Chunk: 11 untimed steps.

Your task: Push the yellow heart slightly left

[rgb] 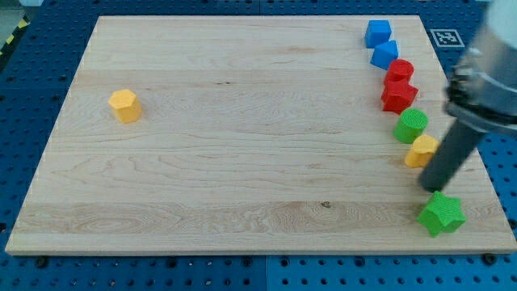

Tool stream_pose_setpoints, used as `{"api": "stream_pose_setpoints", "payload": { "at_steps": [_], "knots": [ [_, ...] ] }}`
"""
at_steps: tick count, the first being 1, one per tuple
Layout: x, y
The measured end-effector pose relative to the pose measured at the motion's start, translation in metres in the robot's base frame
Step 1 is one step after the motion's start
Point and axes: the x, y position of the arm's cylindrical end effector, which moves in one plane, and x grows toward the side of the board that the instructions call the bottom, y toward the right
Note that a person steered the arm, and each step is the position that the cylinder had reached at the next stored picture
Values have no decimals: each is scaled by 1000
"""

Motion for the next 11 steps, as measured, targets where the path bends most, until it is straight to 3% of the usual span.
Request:
{"api": "stream_pose_setpoints", "payload": {
  "at_steps": [4,6,11],
  "knots": [
    [-37,48],
    [-53,17],
    [-37,-32]
  ]
}}
